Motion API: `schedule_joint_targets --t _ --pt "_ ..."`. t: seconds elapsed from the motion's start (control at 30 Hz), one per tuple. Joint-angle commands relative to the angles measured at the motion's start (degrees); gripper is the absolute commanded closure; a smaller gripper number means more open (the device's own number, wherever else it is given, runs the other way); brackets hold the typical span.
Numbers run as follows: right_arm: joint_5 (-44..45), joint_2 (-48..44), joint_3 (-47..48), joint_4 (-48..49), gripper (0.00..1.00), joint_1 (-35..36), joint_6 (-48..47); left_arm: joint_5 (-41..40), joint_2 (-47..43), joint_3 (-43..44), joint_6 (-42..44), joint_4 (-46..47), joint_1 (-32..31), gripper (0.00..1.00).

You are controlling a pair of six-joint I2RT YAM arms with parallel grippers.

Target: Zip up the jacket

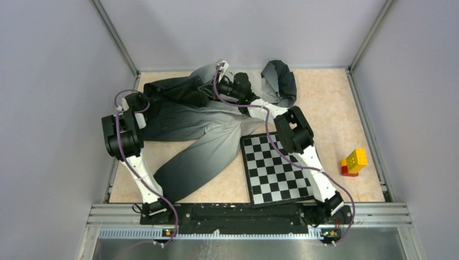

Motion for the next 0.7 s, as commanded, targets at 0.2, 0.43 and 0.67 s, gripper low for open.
schedule_joint_targets --t 0.2,0.43,0.67 --pt "-0.45 -1.78 1.22 2.90 1.00 -0.68 0.02 3.84 7.39 6.55 0.27 13.04 -0.32 0.67" --pt "-0.01 -1.93 1.24 2.03 1.00 -0.65 -0.51 7.62 3.36 9.58 12.86 8.46 -0.35 1.00" --pt "2.31 -6.09 -2.85 -1.88 1.00 -0.79 -6.70 10.01 -17.34 -5.22 23.50 1.76 -1.14 1.00"
